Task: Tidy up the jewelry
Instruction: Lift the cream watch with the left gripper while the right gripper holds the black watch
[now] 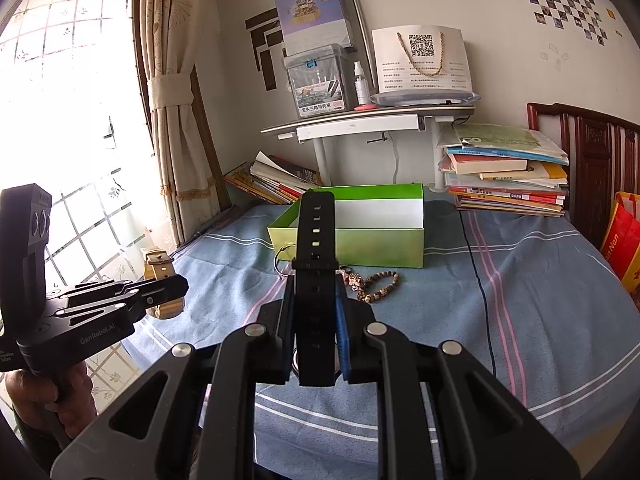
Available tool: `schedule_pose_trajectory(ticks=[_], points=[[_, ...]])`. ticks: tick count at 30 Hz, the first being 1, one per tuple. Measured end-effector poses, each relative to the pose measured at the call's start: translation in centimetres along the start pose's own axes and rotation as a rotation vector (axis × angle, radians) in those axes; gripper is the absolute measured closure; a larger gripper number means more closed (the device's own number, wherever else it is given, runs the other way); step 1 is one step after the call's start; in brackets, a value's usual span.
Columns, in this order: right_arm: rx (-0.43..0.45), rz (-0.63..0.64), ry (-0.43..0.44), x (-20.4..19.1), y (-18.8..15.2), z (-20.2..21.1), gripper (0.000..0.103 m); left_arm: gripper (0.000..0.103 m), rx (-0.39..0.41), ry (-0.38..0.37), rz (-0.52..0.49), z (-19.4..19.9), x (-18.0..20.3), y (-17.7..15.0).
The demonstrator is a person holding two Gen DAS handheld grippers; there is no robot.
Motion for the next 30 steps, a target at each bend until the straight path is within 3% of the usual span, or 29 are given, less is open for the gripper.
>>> schedule_pose_trajectory(ticks=[20,30], points=[[-0.011,-0.004,-0.003,0.2,-0.3,-0.4,0.085,0.097,-0.011,0.011,0.003,-0.5,-0.4,-0.4],[-0.042,-0.023,-0.013,1.5,-1.1,-2.4,0.085,0.096,-0.045,0.015,0.004,-3.1,-0.5,-0.8]])
Point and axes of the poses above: each gripper's, at about its wrist camera, not at the fingertips, and z roughly against the way its jaws point, x to its right, y to its top, the point moved 4 cm from there along -z, roughly the way its jaws point, and after that the axes turned 12 degrees about x, right-handed, at the moved point
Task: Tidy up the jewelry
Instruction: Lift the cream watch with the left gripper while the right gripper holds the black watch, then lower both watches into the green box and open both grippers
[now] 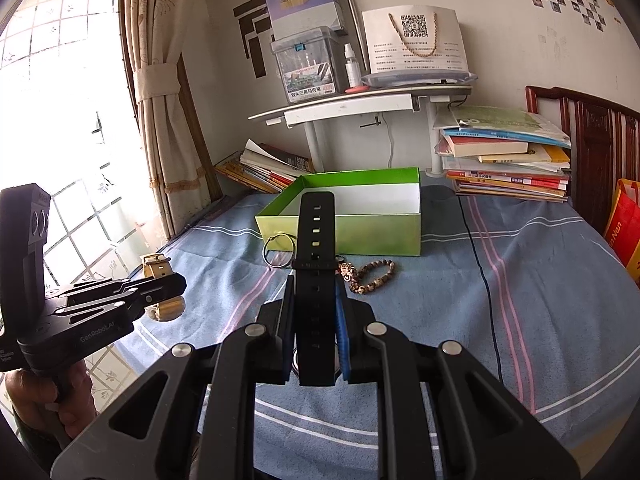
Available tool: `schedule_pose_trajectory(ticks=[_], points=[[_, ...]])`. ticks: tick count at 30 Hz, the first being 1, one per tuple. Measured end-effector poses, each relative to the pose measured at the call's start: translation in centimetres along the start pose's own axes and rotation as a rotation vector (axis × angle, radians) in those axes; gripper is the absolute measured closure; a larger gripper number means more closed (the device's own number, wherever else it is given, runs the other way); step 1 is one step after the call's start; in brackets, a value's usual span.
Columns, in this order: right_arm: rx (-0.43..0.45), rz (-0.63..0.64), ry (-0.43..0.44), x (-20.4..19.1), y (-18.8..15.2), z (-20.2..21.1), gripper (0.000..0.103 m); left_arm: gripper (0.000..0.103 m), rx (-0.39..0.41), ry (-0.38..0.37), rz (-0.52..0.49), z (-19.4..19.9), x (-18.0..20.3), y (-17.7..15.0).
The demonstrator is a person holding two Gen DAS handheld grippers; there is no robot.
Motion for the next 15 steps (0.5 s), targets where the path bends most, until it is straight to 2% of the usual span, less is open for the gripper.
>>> schedule_pose_trajectory(ticks=[8,15], points=[[-0.004,-0.002,-0.003,2.0,1.7,-4.1,0.085,0.096,-0.002,0.004,-0.006,-4.3,-0.3,2.4],[0.035,0.004,0.007,4.3,6.2,-10.5,0.085,0.096,0.041,0.007,-0.037,-10.2,-0.8,8.0]])
Point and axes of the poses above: each gripper's, at about its wrist camera, not at the fingertips, and z roughly against the way its jaws point, x to its right, y to its top, the point moved 4 cm from there along -z, roughly the way its jaws point, and after that the axes turned 12 degrees about x, right-handed, at the moved point
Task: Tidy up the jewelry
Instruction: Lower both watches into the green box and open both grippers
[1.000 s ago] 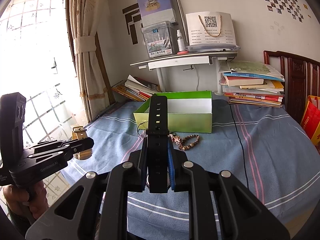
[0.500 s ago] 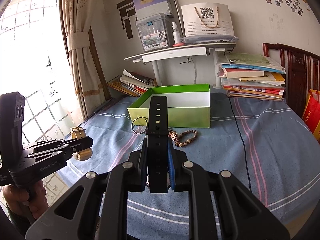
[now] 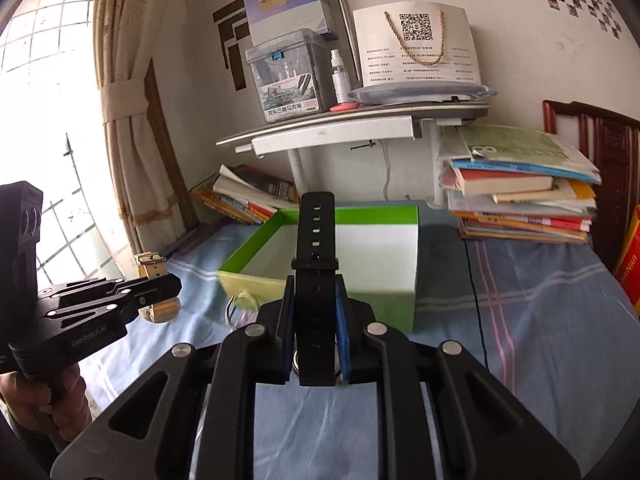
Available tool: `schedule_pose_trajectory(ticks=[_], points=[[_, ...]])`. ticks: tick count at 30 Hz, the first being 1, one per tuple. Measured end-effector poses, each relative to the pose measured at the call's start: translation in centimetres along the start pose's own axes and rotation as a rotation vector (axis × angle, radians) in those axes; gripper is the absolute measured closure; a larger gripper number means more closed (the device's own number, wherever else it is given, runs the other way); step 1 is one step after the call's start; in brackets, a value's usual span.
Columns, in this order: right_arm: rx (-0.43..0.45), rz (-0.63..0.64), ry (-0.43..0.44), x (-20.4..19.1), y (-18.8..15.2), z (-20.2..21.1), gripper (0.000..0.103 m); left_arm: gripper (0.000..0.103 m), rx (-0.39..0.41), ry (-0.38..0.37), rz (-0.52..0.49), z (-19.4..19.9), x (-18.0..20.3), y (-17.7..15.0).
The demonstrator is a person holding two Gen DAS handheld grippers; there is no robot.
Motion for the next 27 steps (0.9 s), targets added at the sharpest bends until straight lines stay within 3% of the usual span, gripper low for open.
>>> schedule_pose_trajectory(ticks=[7,11,13,14,15,16,18,21,24,26,27], points=[[0.012,-0.035,-0.016,3.5,2.7,-8.7,0.085,0.096,0.0,0.056,-0.021,-9.3,-2.5,4.3],[-0.014,-0.063,-0.025,5.4,1.5,-13.0,0.085,0.095,-0.053,0.085,-0.004,-14.9,-4.3,3.7],[-0.015,-0.083,-0.04,6.4,0.5,-14.2,0.08,0.088,-0.056,0.105,-0.002,-16.3,-4.8,2.8],[-0.018,-0.092,-0.043,6.7,0.2,-14.5,0.057,0.081,-0.051,0.113,-0.002,-16.8,-5.0,2.4],[-0.016,-0.102,-0.06,7.2,-0.1,-14.6,0.025,0.053,-0.047,0.11,0.005,-17.5,-5.3,1.9],[-0.006,-0.108,-0.083,7.5,-0.2,-14.6,0.015,0.033,-0.041,0.104,0.02,-17.9,-5.5,1.5],[0.057,-0.132,-0.14,8.4,0.4,-13.3,0.011,0.026,-0.021,0.159,0.014,-17.6,-5.8,1.3],[0.243,-0.187,-0.188,9.7,2.0,-9.9,0.007,0.009,0.194,0.221,-0.094,-14.1,-4.8,3.1],[0.373,-0.201,-0.24,10.8,2.6,-7.7,0.005,0.007,0.417,0.3,-0.113,-10.2,-4.8,4.5],[0.396,-0.206,-0.258,11.4,2.7,-7.3,0.005,0.006,0.485,0.274,-0.095,-8.6,-5.0,4.8],[0.41,-0.212,-0.267,11.7,2.6,-7.0,0.005,0.006,0.483,0.25,-0.08,-8.3,-5.1,4.9]])
Point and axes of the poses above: each gripper's, at about its wrist camera, not at the fingertips, and z roughly against the way its jaws point, x to its right, y to its top, the point moved 4 cm from there along -z, roughly the way its jaws point, and after that the axes turned 12 degrees about x, right-handed, at the moved point
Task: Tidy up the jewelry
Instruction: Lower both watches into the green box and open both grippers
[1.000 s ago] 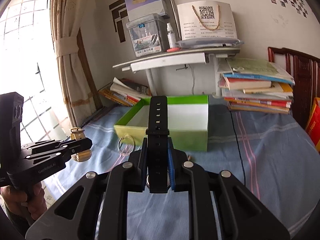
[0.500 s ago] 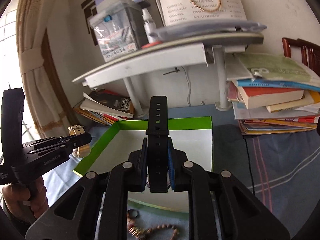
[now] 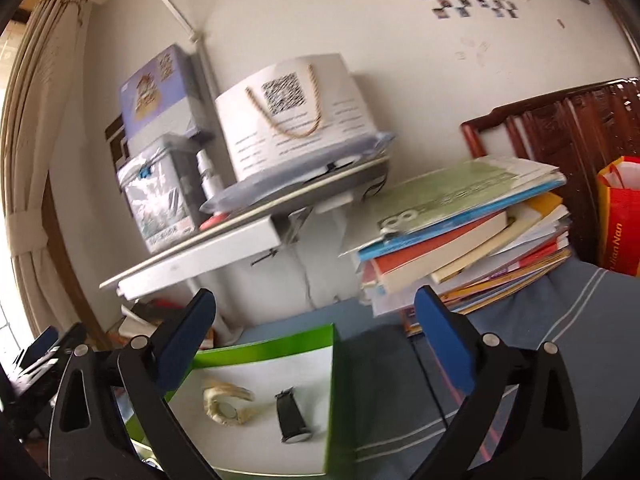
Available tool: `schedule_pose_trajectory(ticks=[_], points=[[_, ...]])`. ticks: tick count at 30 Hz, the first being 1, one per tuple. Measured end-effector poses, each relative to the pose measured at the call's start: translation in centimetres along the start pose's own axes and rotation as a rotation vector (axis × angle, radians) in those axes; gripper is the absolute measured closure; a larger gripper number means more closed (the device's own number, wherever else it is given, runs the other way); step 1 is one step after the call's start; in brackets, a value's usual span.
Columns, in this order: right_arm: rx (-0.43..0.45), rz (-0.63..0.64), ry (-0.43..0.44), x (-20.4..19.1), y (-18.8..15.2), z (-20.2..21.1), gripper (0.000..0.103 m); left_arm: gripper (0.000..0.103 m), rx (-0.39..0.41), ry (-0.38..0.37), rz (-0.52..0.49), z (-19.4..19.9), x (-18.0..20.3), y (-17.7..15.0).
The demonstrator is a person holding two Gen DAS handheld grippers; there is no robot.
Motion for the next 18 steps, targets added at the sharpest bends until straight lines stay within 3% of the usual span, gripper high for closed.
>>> schedule_pose_trajectory(ticks=[2,4,8,13,18], points=[[-0.021,-0.022,-0.032,0.6,0.1,0.3,0.005,0.006,-0.069,0.006,0.049,0.3,-1.0,0.4],[-0.056,-0.057,-0.016,0.4,0.6,1.6,0.005,0.006,-0.088,0.001,0.085,2.1,-2.0,1.4],[-0.154,0.016,0.031,-1.9,0.6,5.6,0.005,0.006,-0.126,0.015,0.034,7.8,-3.2,2.2],[-0.292,0.063,0.083,-4.6,-2.7,12.9,0.003,0.006,-0.228,-0.003,0.046,15.6,-4.6,-0.2],[-0.375,0.131,0.151,-7.4,-5.7,19.0,0.003,0.006,-0.319,-0.041,0.087,21.6,-4.5,-3.5]])
Point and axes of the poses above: each gripper's, at about its wrist camera, not at the fingertips, and z roughly against the way its jaws point, x to its right, y to its top, the point moved 4 cm from there along -z, roughly the way its jaws point, and after that the axes turned 12 degrees about x, right-handed, at the moved point
